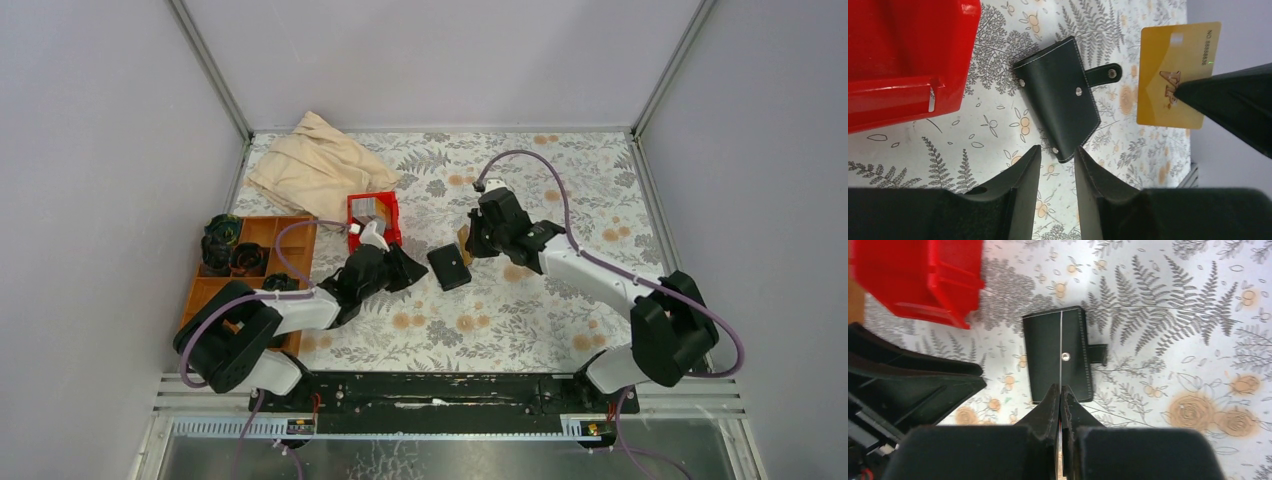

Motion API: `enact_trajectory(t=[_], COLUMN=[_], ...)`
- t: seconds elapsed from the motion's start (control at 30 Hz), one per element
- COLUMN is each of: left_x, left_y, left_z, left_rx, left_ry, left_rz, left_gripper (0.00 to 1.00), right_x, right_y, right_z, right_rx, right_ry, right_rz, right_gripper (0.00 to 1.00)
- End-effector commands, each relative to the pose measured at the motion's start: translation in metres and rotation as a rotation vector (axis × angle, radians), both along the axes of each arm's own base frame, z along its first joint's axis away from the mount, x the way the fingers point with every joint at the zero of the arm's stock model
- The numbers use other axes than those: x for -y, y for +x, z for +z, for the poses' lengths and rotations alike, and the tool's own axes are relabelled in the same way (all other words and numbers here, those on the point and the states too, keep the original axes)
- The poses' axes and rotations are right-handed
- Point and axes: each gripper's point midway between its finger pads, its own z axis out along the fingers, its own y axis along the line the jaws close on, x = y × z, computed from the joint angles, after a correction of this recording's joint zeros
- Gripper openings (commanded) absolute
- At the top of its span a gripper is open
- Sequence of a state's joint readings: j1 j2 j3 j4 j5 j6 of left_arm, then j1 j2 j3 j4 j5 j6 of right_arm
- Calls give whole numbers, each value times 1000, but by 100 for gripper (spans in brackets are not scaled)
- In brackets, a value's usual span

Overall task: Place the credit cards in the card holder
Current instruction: Open the card holder at the center of the board.

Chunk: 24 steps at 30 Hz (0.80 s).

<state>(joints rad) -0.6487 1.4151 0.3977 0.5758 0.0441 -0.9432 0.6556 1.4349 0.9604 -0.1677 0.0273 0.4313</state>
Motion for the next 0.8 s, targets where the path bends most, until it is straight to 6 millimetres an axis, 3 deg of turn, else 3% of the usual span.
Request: enact_trajectory(t=[0.0,0.3,0.67,0.77], left_x=[0,3,9,10], left_y=[2,2,5,6], left_z=[-17,-34,-50,-54], left_rx=[-20,-57,-94,-103], left_ry=[92,133,173,180], left_rz=[-14,-25,-42,-44], left_gripper=[34,22,21,21], right_x=[13,19,19,20], right_y=[18,32,34,32], right_z=[7,-14,-35,-52], right_rx=[16,-29,-69,-102], right_ry=[-110,-192,-220,-227], right_rz=[-6,15,58,69], right_gripper=[0,0,0,0])
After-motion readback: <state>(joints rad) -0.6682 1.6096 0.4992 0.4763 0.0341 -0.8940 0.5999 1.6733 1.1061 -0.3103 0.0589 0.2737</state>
